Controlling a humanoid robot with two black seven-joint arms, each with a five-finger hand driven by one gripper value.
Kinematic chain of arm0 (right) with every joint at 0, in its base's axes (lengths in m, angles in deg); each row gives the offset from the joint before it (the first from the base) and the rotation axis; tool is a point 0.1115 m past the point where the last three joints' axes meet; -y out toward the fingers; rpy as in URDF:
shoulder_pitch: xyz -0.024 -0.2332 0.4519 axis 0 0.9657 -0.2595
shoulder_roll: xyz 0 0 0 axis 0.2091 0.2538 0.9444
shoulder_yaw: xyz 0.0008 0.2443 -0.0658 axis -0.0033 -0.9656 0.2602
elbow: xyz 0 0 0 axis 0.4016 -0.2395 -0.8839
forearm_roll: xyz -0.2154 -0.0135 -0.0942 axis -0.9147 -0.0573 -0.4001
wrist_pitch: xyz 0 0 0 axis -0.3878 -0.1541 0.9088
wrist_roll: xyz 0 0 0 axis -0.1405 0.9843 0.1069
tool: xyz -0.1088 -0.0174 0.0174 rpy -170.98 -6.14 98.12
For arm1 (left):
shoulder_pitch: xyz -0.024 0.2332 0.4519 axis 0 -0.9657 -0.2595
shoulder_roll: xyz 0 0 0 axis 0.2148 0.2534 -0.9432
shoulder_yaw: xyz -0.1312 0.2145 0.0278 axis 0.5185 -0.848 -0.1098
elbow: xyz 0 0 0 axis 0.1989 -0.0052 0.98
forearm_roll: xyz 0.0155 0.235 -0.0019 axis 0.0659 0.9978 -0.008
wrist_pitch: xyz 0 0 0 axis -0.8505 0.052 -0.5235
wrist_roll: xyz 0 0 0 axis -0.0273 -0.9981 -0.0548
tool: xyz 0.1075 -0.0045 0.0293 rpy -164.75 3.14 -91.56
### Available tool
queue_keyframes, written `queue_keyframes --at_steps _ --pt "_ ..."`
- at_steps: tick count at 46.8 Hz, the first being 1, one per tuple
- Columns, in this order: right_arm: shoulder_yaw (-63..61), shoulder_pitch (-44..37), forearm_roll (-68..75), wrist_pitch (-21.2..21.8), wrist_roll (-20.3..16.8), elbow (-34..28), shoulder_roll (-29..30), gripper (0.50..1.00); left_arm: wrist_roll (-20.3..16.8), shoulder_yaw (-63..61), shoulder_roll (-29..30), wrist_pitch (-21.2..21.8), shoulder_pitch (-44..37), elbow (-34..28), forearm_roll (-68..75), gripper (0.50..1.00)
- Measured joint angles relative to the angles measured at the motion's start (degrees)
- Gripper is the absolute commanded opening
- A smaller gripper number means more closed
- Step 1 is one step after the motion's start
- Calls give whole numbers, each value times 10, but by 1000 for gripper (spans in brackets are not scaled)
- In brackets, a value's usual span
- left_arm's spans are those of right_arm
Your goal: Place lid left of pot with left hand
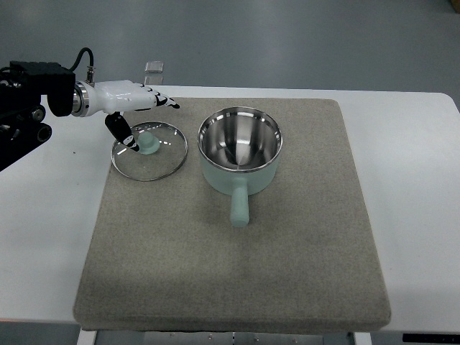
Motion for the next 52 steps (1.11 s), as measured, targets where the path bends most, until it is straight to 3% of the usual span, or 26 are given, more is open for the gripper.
queue_keyframes --at_steps 17,33,41,52 --pt "0 0 0 0 0 0 0 921 0 -5 -28 62 -18 -86 -355 994" --pt "0 0 0 0 0 0 0 923 3 34 -43 53 -61 -110 -584 996" --pt "0 0 0 0 0 0 0 921 26 53 -38 -12 -65 -119 -715 996" --pt "0 0 0 0 0 0 0 921 124 139 -40 -124 -68 -173 -811 996"
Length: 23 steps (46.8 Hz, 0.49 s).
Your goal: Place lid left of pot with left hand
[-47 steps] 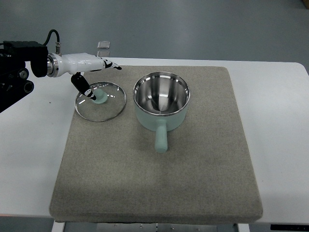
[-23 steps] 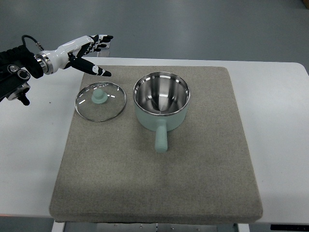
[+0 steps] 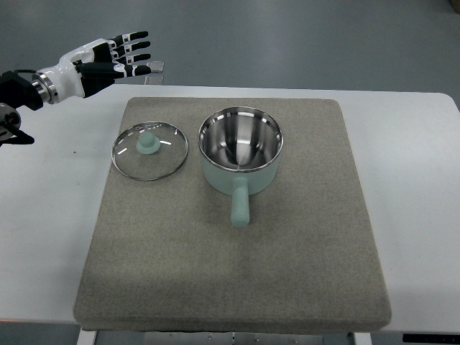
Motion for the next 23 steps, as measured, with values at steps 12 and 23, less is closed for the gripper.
queue_keyframes --at_steps 12,23 --pt "0 0 0 0 0 0 0 921 61 9 -5 -45 -14 -55 -136 996" --pt "0 0 0 0 0 0 0 923 85 7 -21 -45 -13 -87 -219 996"
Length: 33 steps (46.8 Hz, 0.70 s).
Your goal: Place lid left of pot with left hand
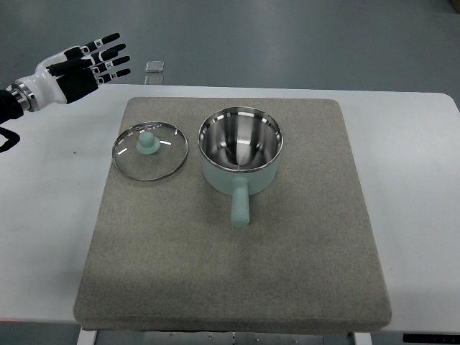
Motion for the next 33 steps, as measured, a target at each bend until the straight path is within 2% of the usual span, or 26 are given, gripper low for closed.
queue_keyframes --at_steps 14,33 --pt "0 0 0 0 0 0 0 921 -1 4 -2 0 1 -1 -2 996" --pt "0 0 0 0 0 0 0 921 -1 12 -13 0 -9 -1 -77 996"
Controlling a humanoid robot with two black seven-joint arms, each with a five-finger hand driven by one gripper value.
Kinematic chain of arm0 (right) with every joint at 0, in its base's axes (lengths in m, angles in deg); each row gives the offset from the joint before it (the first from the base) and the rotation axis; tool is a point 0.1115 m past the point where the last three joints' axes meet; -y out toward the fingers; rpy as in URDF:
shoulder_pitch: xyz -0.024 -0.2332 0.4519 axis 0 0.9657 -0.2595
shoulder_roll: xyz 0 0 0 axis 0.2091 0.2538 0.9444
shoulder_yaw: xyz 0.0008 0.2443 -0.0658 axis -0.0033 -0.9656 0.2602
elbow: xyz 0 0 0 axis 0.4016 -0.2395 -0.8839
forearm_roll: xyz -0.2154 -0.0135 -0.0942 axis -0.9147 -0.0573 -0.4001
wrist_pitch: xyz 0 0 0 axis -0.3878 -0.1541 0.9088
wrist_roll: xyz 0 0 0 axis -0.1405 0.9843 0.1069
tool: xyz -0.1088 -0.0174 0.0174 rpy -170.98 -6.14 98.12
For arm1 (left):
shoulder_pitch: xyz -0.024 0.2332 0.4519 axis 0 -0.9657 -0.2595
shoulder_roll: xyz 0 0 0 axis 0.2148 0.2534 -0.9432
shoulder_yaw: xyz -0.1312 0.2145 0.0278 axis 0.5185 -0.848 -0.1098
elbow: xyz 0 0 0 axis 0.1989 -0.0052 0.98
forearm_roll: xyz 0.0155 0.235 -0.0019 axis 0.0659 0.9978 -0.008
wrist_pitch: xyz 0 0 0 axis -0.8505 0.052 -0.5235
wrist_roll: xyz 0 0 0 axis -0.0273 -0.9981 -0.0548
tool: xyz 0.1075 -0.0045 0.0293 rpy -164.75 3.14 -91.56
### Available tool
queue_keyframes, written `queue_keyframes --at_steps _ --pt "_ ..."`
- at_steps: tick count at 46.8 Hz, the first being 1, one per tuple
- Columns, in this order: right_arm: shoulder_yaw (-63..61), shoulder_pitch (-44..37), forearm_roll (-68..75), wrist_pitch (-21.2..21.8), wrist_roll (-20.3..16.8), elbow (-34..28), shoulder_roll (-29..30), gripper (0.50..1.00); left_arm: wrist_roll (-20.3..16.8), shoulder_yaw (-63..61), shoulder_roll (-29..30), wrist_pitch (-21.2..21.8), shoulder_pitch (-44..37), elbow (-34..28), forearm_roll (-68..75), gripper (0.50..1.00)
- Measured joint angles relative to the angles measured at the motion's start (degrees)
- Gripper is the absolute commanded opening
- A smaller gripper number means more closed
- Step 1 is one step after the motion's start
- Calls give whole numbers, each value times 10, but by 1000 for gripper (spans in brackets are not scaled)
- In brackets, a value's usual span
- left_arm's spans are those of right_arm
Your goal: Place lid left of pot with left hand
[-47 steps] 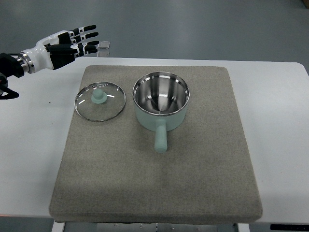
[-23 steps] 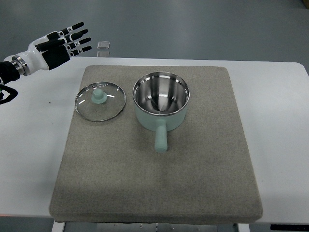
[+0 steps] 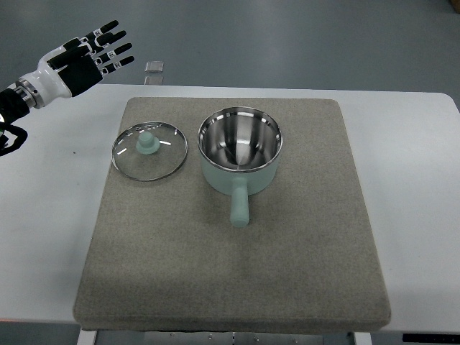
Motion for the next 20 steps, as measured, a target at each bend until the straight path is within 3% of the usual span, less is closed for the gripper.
queue_keyframes --at_steps 20 --pt "1 0 1 4 0 -8 0 921 0 -4 -1 0 -26 0 -11 996"
